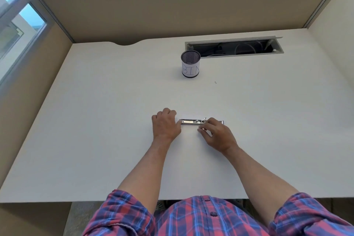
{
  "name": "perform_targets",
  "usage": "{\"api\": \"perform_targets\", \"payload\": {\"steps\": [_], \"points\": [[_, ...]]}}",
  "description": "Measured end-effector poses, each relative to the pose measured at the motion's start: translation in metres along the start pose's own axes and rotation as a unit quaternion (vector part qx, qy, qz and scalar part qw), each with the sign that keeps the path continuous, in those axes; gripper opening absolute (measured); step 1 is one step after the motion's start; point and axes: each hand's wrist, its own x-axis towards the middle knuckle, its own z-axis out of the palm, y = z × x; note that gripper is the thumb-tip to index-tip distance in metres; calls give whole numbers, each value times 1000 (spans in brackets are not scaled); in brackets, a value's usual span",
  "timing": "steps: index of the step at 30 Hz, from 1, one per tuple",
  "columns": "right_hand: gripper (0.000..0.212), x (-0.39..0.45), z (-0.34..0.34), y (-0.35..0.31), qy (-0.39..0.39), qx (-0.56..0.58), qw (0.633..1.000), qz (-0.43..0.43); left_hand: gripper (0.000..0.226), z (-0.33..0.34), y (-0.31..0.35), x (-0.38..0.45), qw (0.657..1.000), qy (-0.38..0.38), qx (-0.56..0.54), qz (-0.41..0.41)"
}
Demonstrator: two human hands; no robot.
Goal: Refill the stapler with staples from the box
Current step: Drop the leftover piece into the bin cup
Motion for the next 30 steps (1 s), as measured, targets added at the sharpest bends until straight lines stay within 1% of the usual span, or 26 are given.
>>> {"api": "perform_targets", "payload": {"steps": [2, 5, 7, 10, 13, 18, 20, 22, 24, 26, 28, 30], "points": [[9, 3, -6, -1, 16, 10, 1000, -3, 32, 0, 7, 0, 999, -7, -17, 36], [18, 17, -18, 3, 61, 43, 997, 20, 29, -1, 18, 3, 997, -5, -47, 57], [21, 36, -26, 7, 93, 49, 993, 55, 27, -2, 27, 7, 996, 0, -64, 68], [15, 71, -36, 19, 106, 43, 986, 117, 25, -5, 42, 20, 994, 6, -73, 85], [11, 104, -43, 39, 80, 22, 983, 165, 25, -8, 61, 39, 992, 6, -73, 107], [20, 143, -41, 69, -5, -32, 971, 239, 31, -8, 92, 80, 988, -21, -42, 146], [25, 153, -37, 78, -38, -34, 963, 266, 35, -5, 102, 96, 986, -35, -24, 160], [29, 161, -34, 85, -57, -32, 959, 277, 41, -2, 109, 111, 985, -32, -17, 166], [33, 167, -31, 89, -72, -39, 958, 274, 49, 0, 112, 124, 987, -6, -14, 159], [34, 173, -28, 91, -83, -54, 959, 267, 60, 0, 112, 134, 990, 39, -8, 133], [28, 181, -26, 93, -82, -69, 959, 261, 74, -1, 112, 145, 992, 79, 0, 97], [23, 186, -25, 93, -80, -85, 959, 260, 85, -4, 110, 154, 993, 100, 1, 60]]}}
